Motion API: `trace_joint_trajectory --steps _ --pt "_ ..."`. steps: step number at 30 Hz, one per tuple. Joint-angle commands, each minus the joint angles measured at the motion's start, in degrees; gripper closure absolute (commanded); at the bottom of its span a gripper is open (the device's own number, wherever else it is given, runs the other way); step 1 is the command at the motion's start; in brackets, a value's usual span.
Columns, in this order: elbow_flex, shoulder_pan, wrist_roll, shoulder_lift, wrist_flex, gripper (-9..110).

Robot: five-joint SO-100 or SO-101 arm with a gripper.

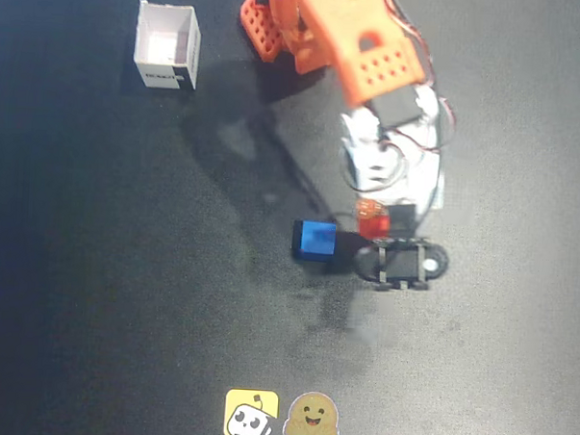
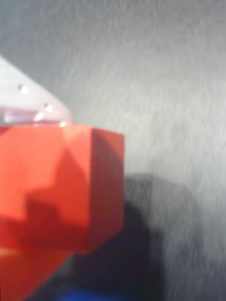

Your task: Put the red cube on top of the blue cube.

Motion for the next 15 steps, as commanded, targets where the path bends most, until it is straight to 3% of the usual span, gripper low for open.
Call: trace_joint_trajectory --steps 1,15 --pt "-1.2 1.8 -2.2 5.4 2.5 93" --pt "3.7 9.4 -5.6 12.3 5.1 93"
